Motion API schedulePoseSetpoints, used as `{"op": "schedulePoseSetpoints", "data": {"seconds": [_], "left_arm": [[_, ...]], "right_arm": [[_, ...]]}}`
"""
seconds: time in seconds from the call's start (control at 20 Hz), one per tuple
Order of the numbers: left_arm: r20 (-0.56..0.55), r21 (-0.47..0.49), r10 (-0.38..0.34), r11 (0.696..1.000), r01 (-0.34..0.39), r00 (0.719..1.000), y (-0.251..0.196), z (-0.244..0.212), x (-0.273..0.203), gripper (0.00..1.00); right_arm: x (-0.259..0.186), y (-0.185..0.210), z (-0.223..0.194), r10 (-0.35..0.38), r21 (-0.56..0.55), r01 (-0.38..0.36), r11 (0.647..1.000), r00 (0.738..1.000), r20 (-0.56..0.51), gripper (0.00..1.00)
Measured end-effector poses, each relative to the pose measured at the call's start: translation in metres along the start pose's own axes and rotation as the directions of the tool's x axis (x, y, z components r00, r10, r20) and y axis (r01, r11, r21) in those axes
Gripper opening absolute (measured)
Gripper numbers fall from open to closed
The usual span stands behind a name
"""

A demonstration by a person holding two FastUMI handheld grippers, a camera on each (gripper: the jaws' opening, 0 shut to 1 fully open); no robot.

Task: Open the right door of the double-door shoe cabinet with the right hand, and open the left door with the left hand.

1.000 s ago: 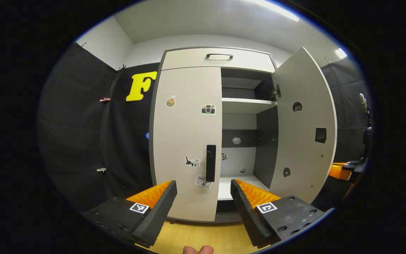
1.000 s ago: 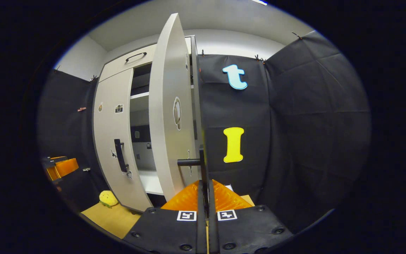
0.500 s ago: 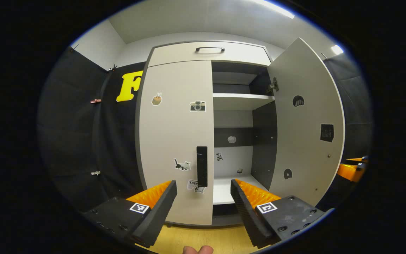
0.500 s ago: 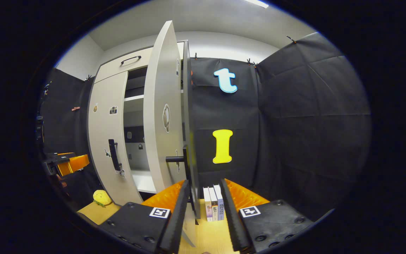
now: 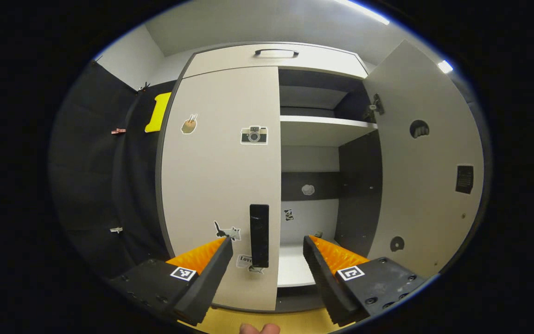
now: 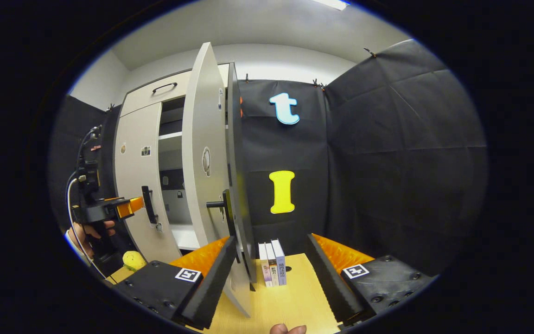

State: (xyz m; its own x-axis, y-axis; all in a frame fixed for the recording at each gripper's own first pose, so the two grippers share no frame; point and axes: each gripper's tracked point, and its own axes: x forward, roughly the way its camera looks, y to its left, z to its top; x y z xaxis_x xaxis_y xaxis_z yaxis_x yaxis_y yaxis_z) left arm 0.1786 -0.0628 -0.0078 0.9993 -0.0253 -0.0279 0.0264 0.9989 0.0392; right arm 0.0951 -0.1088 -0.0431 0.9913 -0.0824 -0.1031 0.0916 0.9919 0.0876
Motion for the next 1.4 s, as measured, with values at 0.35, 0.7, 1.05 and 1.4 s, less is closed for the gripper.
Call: {"op": "schedulePoseSetpoints", "data": {"seconds": [0.35,0.7,1.05,1.4], "left_arm": [[-0.034,-0.010,0.004,1.000,-0.004,0.999,0.009,-0.023,0.053,0.95],[-0.015,0.004,0.047,0.999,-0.047,0.999,0.020,-0.027,0.084,0.71],[-0.002,-0.005,0.042,0.999,-0.042,0.999,0.015,-0.027,0.095,0.36],[-0.058,-0.002,0.010,1.000,-0.010,0.998,0.014,-0.035,0.095,0.24]], "right_arm": [[-0.008,-0.021,0.013,-0.030,0.013,0.030,0.999,0.999,0.029,0.95],[-0.009,-0.038,0.013,-0.061,-0.006,0.061,0.998,0.998,0.029,0.95],[-0.013,-0.043,0.015,-0.078,-0.006,0.079,0.997,0.996,0.043,0.95],[-0.018,-0.031,0.022,-0.073,-0.019,0.075,0.997,0.995,0.066,0.95]]}}
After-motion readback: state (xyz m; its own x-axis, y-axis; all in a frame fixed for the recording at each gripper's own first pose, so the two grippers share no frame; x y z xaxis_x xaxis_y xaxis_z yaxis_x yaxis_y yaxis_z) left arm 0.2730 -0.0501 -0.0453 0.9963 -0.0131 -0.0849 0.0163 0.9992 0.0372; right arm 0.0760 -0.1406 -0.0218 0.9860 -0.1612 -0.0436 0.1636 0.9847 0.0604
